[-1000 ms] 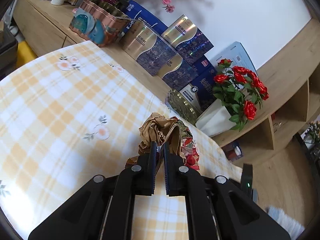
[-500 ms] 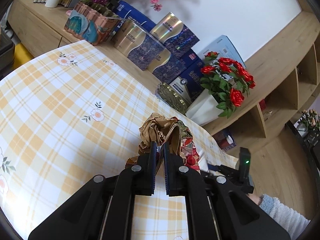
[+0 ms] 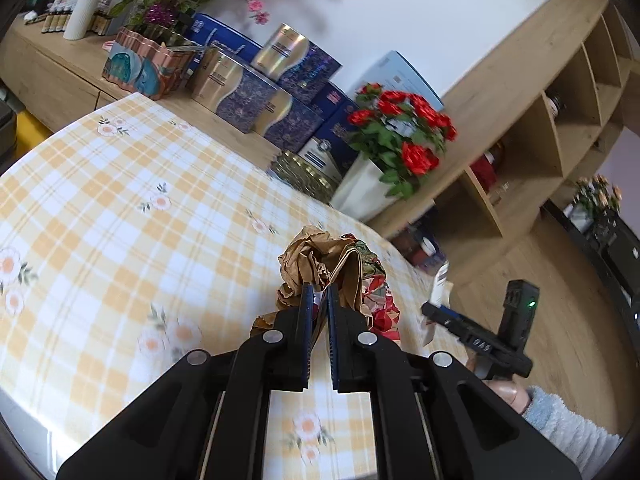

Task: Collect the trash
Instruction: 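Carry the wrapper and white pouch down over the brown bin, then open the left gripper to drop the wrapper into the bin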

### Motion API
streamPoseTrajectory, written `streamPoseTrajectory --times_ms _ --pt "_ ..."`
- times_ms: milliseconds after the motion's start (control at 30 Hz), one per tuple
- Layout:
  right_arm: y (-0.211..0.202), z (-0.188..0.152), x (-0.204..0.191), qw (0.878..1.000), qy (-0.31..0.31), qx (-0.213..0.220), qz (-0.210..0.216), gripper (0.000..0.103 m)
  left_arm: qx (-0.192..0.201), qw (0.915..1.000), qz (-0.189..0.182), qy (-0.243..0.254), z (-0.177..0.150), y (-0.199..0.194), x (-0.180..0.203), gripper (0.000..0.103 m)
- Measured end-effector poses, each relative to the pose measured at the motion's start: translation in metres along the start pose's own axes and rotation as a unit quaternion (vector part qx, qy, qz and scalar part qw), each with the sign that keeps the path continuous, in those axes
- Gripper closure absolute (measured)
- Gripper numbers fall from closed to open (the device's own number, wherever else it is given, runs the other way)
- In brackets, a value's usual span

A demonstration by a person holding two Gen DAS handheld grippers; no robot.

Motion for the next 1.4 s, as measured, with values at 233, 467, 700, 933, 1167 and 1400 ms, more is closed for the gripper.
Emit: streamPoseTrajectory --times_ms 233,467,700,933,1167,1400 --pt "-0.080 -0.037 -0.021 0.999 0.026 0.024 0.003 0.041 -0.039 0.9985 -0.010 0.038 -0.050 -0.042 0.031 0.096" --pt "-0.144 -0.091 -0.045 0.998 0.047 0.029 0.003 0.041 -0.100 0.9904 -0.014 0.094 -0.119 -0.076 0.049 0.096" --pt "-0.180 -0.128 -0.058 0.998 0.063 0.023 0.005 0.041 -0.185 0.9738 0.000 0.132 -0.190 -0.077 0.049 0.096" --pt "-0.195 -0.144 -0.051 0.997 0.078 0.025 -0.002 0.041 -0.280 0.9448 0.034 0.166 -0.258 -0.044 0.043 0.095" --pt "-0.204 -0.155 -0.038 0.994 0.102 0.025 -0.015 0.041 -0.324 0.9260 0.038 0.191 -0.303 -0.016 0.048 0.094" --pt "-0.208 -0.179 -0.029 0.990 0.134 0.019 -0.029 0.041 -0.322 0.9269 -0.016 0.192 -0.317 -0.002 0.059 0.035"
Point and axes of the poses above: each gripper's, at about its wrist camera, not at the fingertips, and y roughly the way its jaws point, x to its right, z to its top, the point moved 4 cm from there along y, roughly the way its jaws point, and after that the axes turned 15 degrees about x, right-handed, at the moved point
